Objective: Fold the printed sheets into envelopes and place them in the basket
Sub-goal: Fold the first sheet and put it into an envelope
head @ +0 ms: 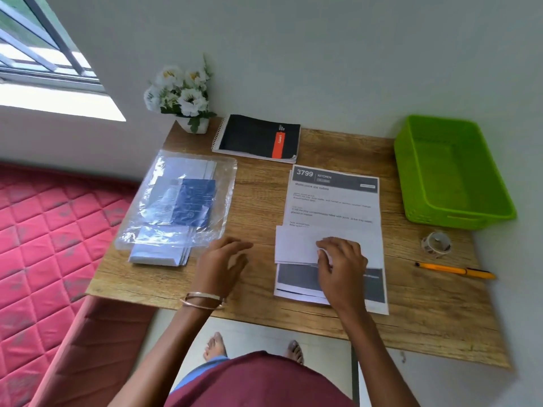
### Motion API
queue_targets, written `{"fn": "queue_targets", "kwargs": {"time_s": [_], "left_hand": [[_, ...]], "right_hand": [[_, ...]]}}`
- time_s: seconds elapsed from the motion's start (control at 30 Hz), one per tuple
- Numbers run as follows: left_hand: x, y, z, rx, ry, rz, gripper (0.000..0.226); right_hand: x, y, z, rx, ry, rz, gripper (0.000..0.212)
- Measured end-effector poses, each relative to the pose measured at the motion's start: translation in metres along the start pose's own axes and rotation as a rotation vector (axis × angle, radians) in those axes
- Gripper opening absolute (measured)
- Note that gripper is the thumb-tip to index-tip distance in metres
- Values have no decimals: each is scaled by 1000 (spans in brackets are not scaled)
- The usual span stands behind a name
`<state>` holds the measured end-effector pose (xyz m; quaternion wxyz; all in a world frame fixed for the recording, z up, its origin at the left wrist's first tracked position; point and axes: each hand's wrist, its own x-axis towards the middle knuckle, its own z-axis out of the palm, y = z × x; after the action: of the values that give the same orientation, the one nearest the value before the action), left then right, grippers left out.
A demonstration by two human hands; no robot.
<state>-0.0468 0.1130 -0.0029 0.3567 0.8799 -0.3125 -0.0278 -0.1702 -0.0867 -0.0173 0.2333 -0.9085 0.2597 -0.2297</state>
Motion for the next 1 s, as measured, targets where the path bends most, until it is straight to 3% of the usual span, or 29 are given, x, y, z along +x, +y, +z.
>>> {"fn": "queue_targets", "kwargs": {"time_s": [0.17, 0.3, 0.4, 0.57, 0.77, 1.0], "left_hand": [[-28, -61, -51, 213, 202, 38, 14], [-44, -101, -78, 348, 229, -31, 17], [-47, -120, -89, 462, 163, -121, 31], [-47, -152, -111, 458, 139, -102, 27], [-41, -155, -117, 391, 78, -99, 43], [-31, -169, -119, 185, 81, -180, 52]], "right_hand": [[-8, -72, 36, 125, -159, -248, 16], [-10, -118, 69, 168, -294, -452, 21], [-10, -148, 90, 210, -382, -436, 28], [-11, -189, 122, 131, -513, -398, 29], [-14, -189, 128, 170, -495, -313, 8], [-12, -195, 105, 383, -499, -238, 8]]}}
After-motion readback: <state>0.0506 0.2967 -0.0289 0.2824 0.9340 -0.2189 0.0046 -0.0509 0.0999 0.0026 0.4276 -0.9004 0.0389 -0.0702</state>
